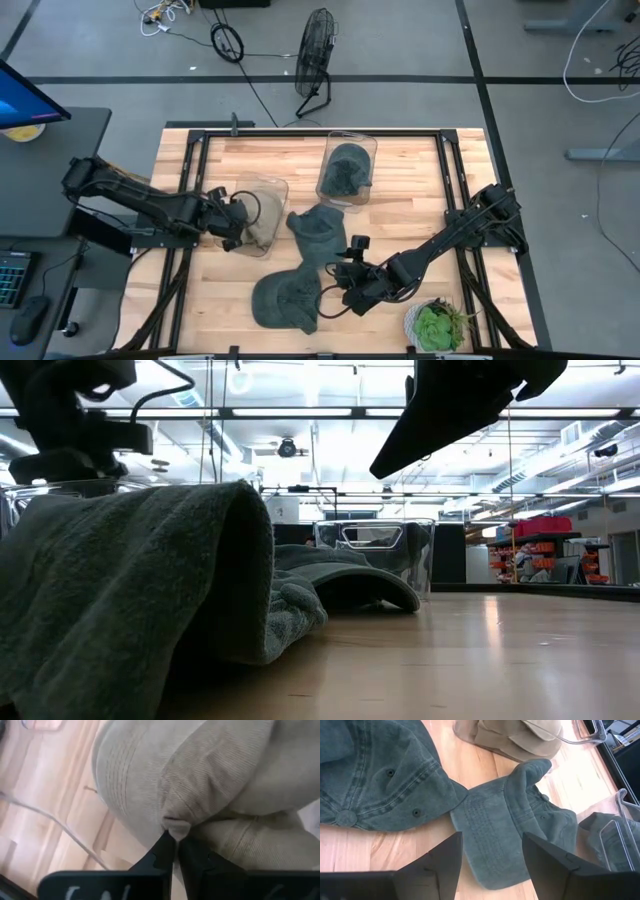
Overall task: Pick & Place hat
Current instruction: Put the brown cap into the left transparent bin, then put the top blue cap into the right transparent bin
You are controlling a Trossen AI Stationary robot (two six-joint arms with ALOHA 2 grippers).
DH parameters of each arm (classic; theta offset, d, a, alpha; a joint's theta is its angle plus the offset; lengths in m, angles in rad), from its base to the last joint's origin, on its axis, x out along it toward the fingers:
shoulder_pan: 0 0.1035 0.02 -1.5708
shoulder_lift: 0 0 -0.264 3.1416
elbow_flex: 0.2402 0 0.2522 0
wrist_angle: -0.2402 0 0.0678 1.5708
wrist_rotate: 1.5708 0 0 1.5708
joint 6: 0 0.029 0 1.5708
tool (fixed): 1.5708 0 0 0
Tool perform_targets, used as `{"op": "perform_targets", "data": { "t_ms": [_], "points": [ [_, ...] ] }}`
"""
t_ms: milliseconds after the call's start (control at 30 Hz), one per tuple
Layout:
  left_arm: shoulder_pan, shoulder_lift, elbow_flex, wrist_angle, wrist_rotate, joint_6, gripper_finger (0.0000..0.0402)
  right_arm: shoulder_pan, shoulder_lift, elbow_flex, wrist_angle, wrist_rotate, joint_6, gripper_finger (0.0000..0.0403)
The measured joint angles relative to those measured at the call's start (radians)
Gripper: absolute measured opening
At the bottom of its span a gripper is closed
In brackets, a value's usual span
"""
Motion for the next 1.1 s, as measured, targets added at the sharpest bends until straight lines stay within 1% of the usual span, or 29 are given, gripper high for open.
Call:
{"op": "perform_targets", "data": {
  "t_ms": [200,300,367,567,700,767,867,1033,1100],
  "points": [
    [0.0,0.0,-0.01,-0.018,0.006,-0.05,0.0054,0.0,0.0,0.0,0.0,0.0,0.0,0.021],
    [0.0,0.0,-0.001,-0.03,0.009,-0.077,0.0079,0.0,0.0,0.0,0.0,0.0,0.0,0.021],
    [0.0,0.005,0.027,-0.059,0.013,-0.086,0.0099,0.0,0.0,0.0,0.0,0.0,0.0,0.021],
    [0.0,0.003,0.209,-0.219,0.018,-0.077,0.015,0.0,0.0,0.0,-0.001,0.0,0.001,0.021],
    [-0.005,0.003,0.344,-0.273,0.032,-0.114,0.0168,0.0,0.0,0.0,-0.001,-0.001,0.002,0.021],
    [-0.012,0.003,0.402,-0.251,0.04,-0.121,0.0171,-0.005,0.0,0.0,0.003,0.0,-0.001,0.021],
    [-0.032,0.002,0.454,-0.154,0.038,-0.111,0.0171,-0.029,0.0,0.0,0.026,0.0,-0.036,0.021],
    [-0.049,0.003,0.46,0.082,0.032,-0.017,0.0163,-0.118,0.0,0.0,0.135,-0.004,-0.145,0.021],
    [-0.049,0.013,0.46,0.149,0.03,-0.016,0.016,-0.167,0.0,0.001,0.178,-0.056,-0.164,0.021]
  ]
}}
